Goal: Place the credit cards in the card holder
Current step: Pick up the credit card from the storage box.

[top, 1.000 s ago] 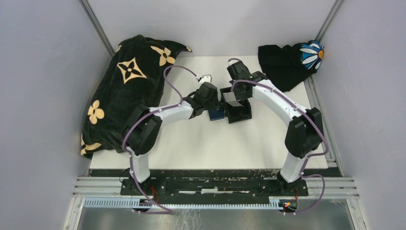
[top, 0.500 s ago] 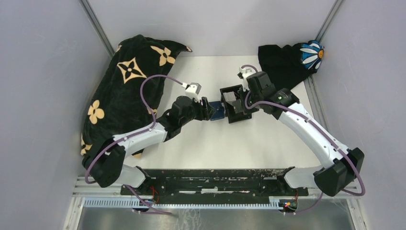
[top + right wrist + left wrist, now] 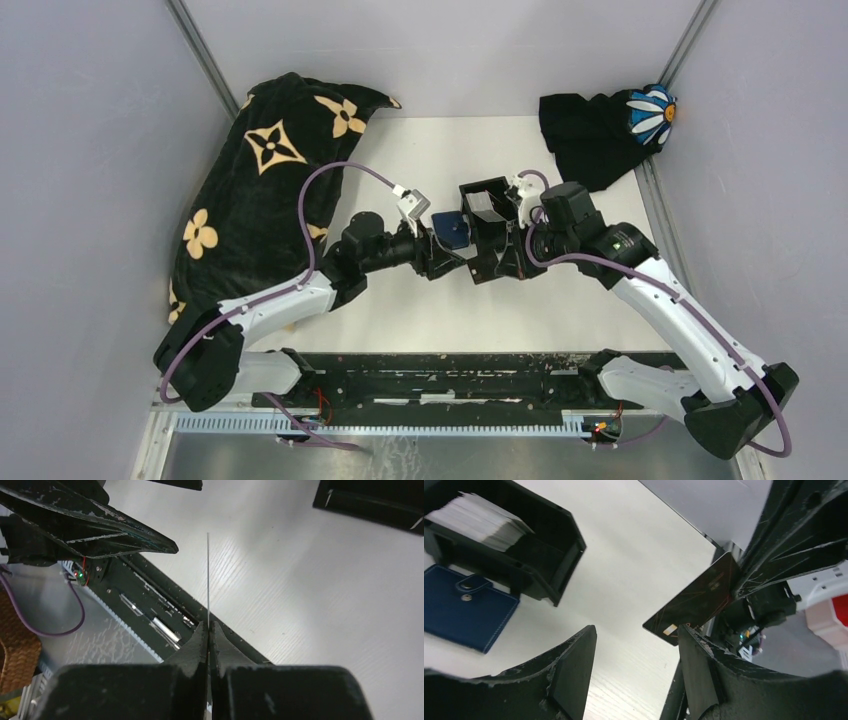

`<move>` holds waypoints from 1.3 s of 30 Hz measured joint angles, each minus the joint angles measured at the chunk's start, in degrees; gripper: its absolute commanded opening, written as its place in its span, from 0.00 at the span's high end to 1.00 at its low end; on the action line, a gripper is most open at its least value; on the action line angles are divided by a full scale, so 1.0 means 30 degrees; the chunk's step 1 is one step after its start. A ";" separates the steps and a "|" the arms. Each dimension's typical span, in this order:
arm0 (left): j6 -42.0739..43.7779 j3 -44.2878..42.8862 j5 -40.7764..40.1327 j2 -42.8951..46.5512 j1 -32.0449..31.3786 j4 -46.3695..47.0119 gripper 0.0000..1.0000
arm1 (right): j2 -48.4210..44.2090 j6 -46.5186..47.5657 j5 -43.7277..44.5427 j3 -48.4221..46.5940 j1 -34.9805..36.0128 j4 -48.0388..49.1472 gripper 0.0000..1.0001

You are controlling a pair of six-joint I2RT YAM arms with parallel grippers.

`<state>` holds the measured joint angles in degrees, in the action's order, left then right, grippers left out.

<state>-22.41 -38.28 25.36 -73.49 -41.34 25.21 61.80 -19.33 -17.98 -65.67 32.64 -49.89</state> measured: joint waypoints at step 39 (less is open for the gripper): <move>0.0459 0.0102 0.7665 -0.1887 -0.0423 0.1188 0.97 | 0.2098 -0.1967 -0.4838 0.2186 -0.0197 0.1800 0.89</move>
<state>-21.04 -37.98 48.36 -79.15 -42.61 28.77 68.10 -25.23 -32.49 -59.11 32.05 -44.49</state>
